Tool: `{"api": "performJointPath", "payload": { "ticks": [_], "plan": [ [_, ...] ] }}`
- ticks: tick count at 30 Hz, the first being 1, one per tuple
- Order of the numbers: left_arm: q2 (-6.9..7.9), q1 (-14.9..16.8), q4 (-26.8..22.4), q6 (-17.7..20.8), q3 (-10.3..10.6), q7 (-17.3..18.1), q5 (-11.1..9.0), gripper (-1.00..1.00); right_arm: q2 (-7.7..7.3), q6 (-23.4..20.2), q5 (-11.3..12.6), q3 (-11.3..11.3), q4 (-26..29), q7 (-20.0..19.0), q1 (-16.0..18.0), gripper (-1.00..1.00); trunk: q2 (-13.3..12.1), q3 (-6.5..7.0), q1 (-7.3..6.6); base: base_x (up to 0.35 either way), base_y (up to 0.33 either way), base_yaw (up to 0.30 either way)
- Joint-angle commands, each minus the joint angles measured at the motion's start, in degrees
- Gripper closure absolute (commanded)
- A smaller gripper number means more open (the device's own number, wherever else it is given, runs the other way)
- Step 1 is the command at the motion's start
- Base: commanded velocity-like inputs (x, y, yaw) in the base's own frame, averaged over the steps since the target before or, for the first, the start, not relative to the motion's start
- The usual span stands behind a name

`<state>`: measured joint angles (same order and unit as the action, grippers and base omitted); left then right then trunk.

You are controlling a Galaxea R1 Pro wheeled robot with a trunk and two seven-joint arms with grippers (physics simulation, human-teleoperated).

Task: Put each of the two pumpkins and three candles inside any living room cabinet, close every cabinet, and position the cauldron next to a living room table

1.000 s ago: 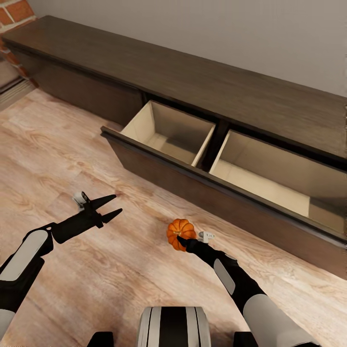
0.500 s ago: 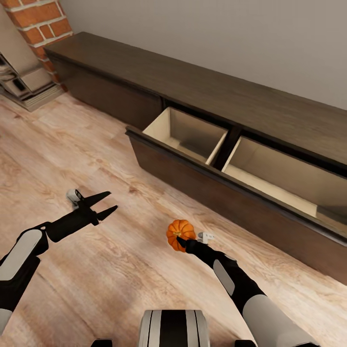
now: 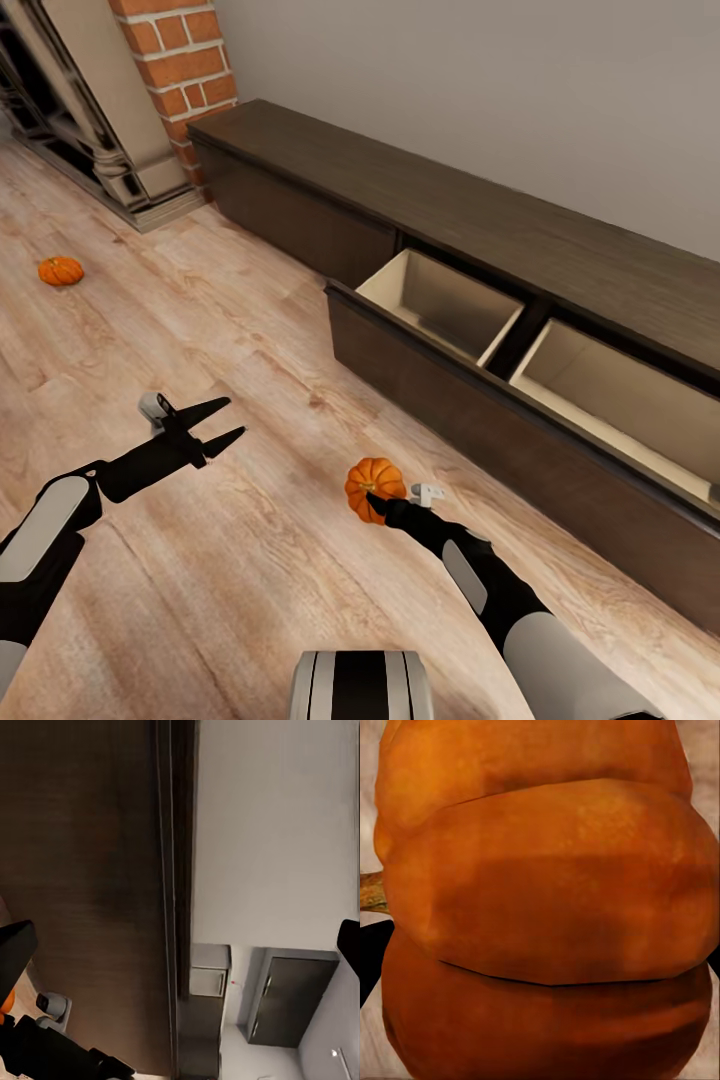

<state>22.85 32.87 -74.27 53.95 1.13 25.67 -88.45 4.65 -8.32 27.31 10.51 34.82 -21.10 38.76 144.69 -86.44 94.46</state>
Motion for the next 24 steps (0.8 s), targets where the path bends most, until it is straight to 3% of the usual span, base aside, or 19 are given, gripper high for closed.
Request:
{"api": "performJointPath", "payload": {
  "ticks": [1,9,13,20,24],
  "plan": [
    [-0.01,0.0,0.0,0.0,0.0,0.0,0.0,-1.0,0.0,0.0,0.1,0.0,-0.1,0.0,0.0,1.0,0.0,0.23,-0.02,0.0,0.0,0.293],
    [-0.22,0.0,0.0,-0.2,0.2,0.0,0.2,-1.0,0.0,0.2,0.1,0.0,-0.3,-0.1,-0.5,1.0,-0.1,2.0,-0.23,0.0,0.0,0.227],
    [-2.22,0.0,0.1,-0.2,0.2,-0.1,0.5,-1.0,0.0,0.2,0.1,0.0,-0.3,-0.2,-0.5,1.0,-0.2,2.89,-0.33,0.0,0.0,0.02],
    [-2.87,0.0,0.1,-0.3,0.3,-0.3,0.8,-1.0,-0.06,0.3,0.0,0.0,-0.3,-0.1,-0.5,1.0,-0.3,4.44,-0.51,0.0,0.0,0.021],
    [-3.63,0.0,0.1,-0.3,0.7,-3.2,0.7,-1.0,-0.01,0.3,0.0,0.0,-0.4,0.2,-0.5,1.0,-0.3,5.32,-0.62,0.0,0.0,0.248]
  ]
}}
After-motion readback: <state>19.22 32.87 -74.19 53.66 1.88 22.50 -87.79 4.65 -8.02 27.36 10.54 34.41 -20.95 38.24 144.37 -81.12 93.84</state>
